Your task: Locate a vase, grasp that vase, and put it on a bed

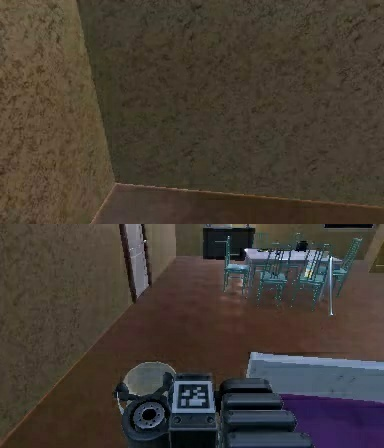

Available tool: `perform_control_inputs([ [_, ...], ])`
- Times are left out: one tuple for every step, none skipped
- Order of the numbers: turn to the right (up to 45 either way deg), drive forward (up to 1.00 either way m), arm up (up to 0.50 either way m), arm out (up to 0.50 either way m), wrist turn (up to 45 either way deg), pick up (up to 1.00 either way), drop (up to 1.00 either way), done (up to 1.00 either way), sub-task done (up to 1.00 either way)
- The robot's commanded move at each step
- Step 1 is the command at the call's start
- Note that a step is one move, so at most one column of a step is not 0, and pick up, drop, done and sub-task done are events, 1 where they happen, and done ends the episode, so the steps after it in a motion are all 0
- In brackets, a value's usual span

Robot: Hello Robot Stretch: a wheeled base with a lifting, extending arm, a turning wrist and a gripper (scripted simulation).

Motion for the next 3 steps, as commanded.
perform_control_inputs([
  [45.0,0.0,0.0,0.0,0.0,0.0,0.0,0.0,0.0],
  [45.0,0.0,0.0,0.0,0.0,0.0,0.0,0.0,0.0],
  [45.0,0.0,0.0,0.0,0.0,0.0,0.0,0.0,0.0],
])
